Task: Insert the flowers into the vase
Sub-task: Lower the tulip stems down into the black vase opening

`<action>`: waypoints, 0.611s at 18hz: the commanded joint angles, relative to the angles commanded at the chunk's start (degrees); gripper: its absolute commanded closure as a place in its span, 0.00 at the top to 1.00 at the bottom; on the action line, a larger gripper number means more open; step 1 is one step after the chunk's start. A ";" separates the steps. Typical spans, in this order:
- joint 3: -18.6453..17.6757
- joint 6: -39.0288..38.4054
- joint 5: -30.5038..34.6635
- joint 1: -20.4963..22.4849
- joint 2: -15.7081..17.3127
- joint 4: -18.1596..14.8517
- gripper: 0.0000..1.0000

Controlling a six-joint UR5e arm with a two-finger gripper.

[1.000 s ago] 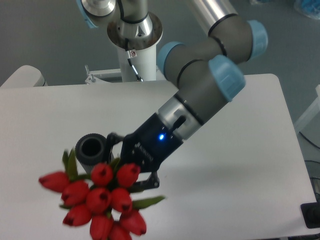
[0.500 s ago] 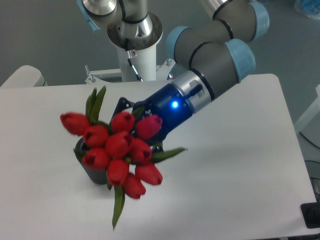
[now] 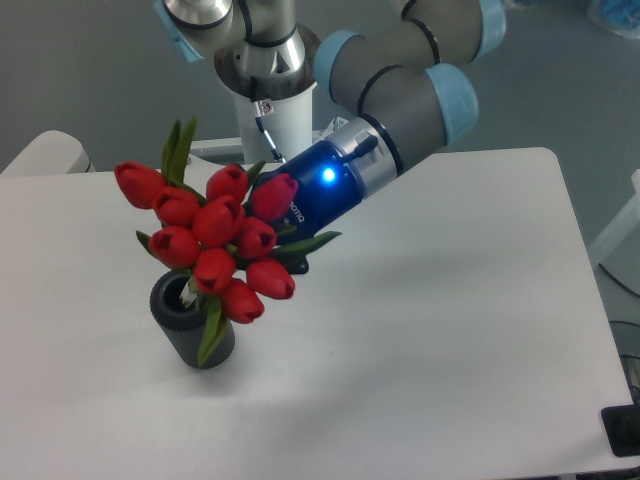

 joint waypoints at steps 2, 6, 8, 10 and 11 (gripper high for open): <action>-0.97 0.09 0.00 0.00 0.79 0.00 0.00; -2.81 3.24 0.09 -0.26 1.32 0.09 0.00; -4.13 5.96 0.26 -0.44 1.41 0.17 0.00; -5.27 8.16 0.44 -0.35 1.58 0.35 0.00; -5.63 8.43 0.53 -0.35 1.67 0.44 0.00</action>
